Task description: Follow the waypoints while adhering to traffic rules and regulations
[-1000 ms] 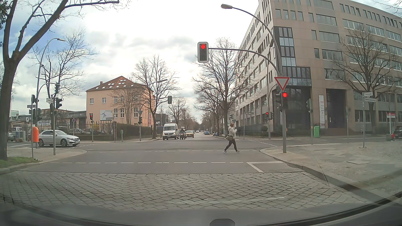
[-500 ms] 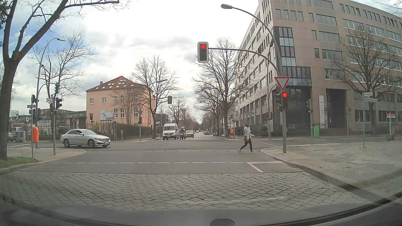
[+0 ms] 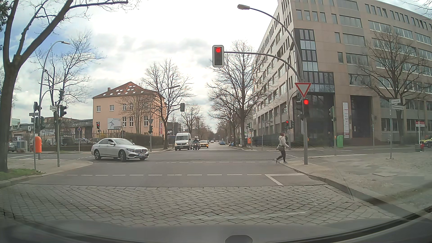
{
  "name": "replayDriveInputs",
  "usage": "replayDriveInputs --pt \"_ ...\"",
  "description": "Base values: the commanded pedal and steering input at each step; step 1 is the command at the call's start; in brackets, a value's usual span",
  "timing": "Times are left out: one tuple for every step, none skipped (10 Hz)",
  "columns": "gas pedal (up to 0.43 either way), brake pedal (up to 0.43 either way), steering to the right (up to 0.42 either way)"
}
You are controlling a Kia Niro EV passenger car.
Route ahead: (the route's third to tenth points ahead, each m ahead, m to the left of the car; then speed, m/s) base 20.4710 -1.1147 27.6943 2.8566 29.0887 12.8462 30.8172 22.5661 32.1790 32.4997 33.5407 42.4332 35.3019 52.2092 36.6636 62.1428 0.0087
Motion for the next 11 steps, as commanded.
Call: replayDriveInputs --pt "0.0 0.335 -0.026" --pt "0.0 0.335 -0.026" --pt "0.0 0.341 -0.026" --pt "0.0 0.341 -0.026" --pt "0.0 0.341 -0.026" --pt "0.0 0.341 -0.026" --pt "0.0 0.341 -0.026" --pt "0.0 0.341 -0.026" --pt "0.0 0.341 -0.026" --pt "0.0 0.341 -0.026" --pt "0.0 0.341 -0.026"
